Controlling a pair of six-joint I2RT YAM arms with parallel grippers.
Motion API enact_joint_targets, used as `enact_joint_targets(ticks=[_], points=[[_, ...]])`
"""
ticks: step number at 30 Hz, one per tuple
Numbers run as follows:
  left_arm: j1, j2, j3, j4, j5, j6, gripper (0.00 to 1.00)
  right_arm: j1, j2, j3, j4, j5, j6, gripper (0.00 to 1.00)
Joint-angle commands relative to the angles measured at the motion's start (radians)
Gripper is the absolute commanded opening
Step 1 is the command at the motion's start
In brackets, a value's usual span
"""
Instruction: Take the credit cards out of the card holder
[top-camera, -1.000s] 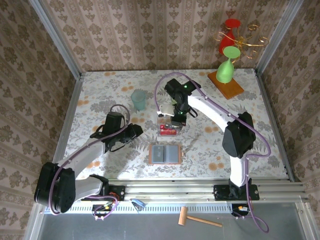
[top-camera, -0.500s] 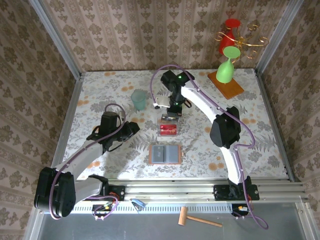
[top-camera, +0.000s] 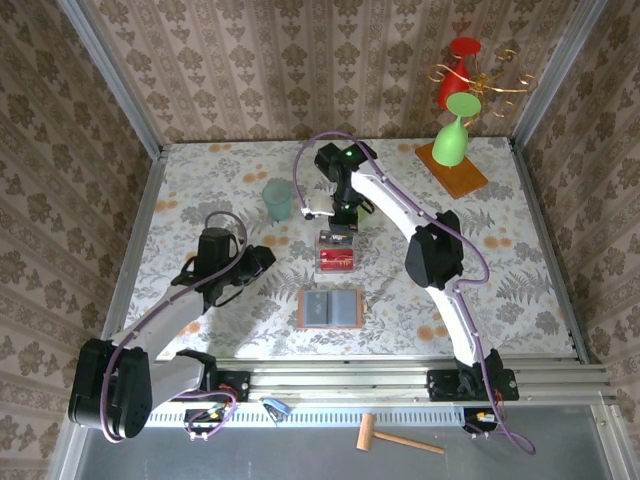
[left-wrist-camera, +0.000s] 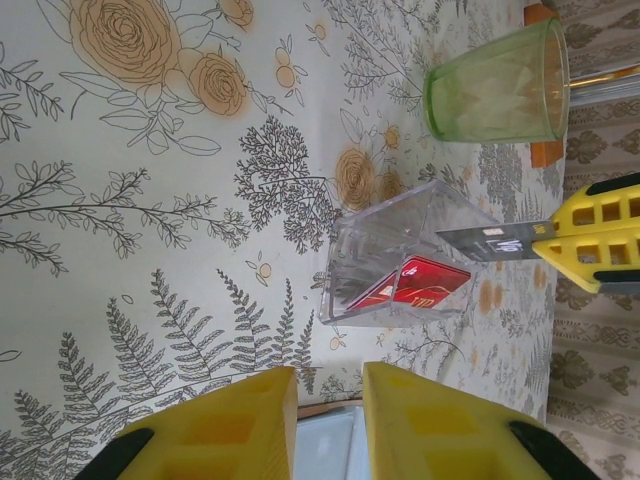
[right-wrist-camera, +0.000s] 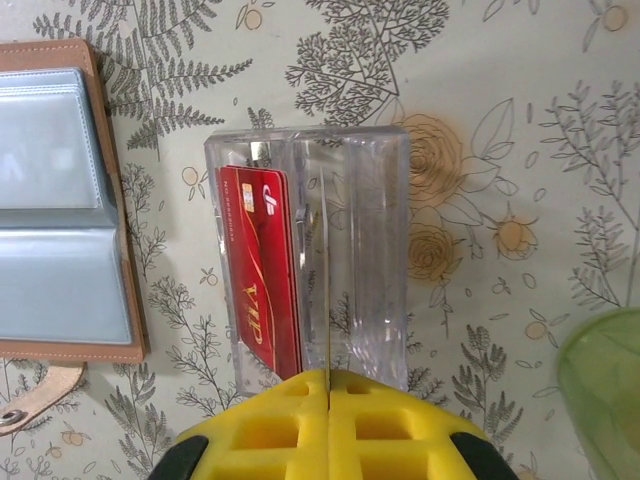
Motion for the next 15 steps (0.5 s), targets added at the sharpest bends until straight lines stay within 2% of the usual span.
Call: enact_joint_targets(ticks=[1, 15], points=[[0.013, -0.029, -0.021, 0.015, -0.005, -0.018, 0.25, -0.006, 0.037, 0.030, -0.079, -0.033, -0.023, 0.00], [0.043, -0.092, -0.032, -0.045, -0.020, -0.023, 0.24, -0.006, 0.094, 0.030, -0.086, -0.063, -0.035, 0.00]])
